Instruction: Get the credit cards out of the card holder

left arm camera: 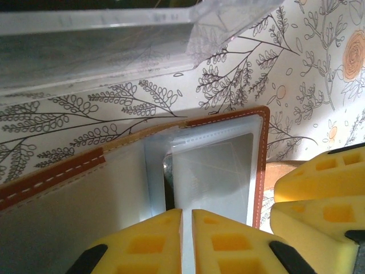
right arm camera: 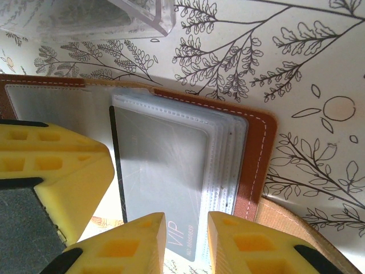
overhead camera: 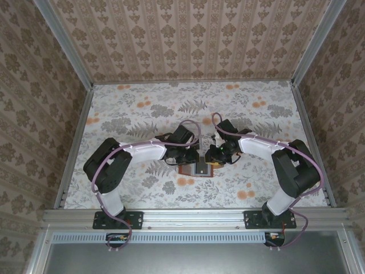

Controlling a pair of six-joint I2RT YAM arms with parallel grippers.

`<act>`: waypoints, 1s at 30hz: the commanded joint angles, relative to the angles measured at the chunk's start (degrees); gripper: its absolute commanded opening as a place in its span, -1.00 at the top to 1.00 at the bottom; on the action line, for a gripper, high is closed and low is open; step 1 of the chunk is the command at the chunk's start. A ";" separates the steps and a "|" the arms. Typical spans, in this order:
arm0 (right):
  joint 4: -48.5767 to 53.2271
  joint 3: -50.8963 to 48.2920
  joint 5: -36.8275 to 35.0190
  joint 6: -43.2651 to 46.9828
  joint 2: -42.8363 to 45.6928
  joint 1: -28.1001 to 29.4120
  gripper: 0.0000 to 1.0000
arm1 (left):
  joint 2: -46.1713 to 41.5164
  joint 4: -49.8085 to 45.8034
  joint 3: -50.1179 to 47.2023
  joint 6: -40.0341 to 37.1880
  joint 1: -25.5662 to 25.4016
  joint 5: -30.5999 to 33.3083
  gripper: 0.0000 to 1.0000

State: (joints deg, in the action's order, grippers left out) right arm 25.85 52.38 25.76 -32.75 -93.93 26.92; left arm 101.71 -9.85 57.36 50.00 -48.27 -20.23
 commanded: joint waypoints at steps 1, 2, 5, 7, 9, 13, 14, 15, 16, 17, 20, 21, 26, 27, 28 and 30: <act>0.87 -0.09 -0.05 1.02 -0.54 0.33 0.44 | 1.30 0.35 -0.15 0.89 0.21 -0.95 0.71; 0.87 -0.17 -0.07 0.96 -0.48 0.33 0.44 | 1.38 0.35 -0.15 0.85 0.25 -0.95 0.70; 0.96 -0.22 -0.03 1.08 -0.52 0.33 0.44 | 1.71 0.34 -0.26 0.73 0.37 -0.95 0.70; 1.00 -0.18 -0.03 1.11 -0.52 0.33 0.44 | 2.06 0.54 -0.31 0.70 0.37 -1.17 0.71; 0.97 -0.18 -0.09 1.11 -0.51 0.33 0.44 | 2.32 0.70 -0.40 0.73 0.34 -1.30 0.70; 0.96 -0.19 -0.03 1.10 -0.51 0.33 0.43 | 2.53 0.49 -0.36 0.64 0.41 -1.18 0.70; 1.00 -0.17 -0.13 1.01 -0.41 0.35 0.42 | 2.46 0.15 -0.29 0.54 0.37 -0.97 0.70; 0.97 -0.17 -0.15 0.98 -0.38 0.34 0.42 | 2.36 -0.43 -0.18 0.30 0.41 -0.58 0.69; 0.96 -0.17 -0.16 1.02 -0.39 0.33 0.41 | 2.27 -0.88 -0.10 0.11 0.39 -0.29 0.69; 1.06 -0.18 -0.17 1.01 -0.39 0.33 0.40 | 2.10 -1.44 0.06 -0.14 0.41 0.07 0.68; 0.97 -0.24 -0.18 0.98 -0.32 0.33 0.37 | 1.57 -4.38 0.98 -1.31 0.28 1.81 0.66; 0.96 -0.28 -0.18 0.94 -0.29 0.33 0.36 | 1.40 -5.71 1.50 -1.92 0.10 2.62 0.65; 1.00 -0.17 -0.18 0.82 -0.28 0.33 0.35 | 0.90 -10.17 3.80 -3.73 -0.55 4.88 0.61; 0.96 -0.13 -0.06 0.76 -0.15 0.33 0.35 | 0.78 -10.54 4.11 -3.86 -0.60 5.06 0.60; 1.03 -0.09 -0.16 0.76 -0.04 0.33 0.35 | 0.69 -10.63 4.24 -3.85 -0.65 5.11 0.60; 1.14 0.00 -0.15 0.68 0.18 0.34 0.35 | 0.42 -10.60 4.42 -3.86 -0.67 5.11 0.59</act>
State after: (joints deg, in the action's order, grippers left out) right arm 25.85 52.38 25.74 -32.75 -93.93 26.92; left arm 103.15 -17.12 60.18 47.77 -48.56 -16.69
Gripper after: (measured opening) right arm 0.327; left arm 0.202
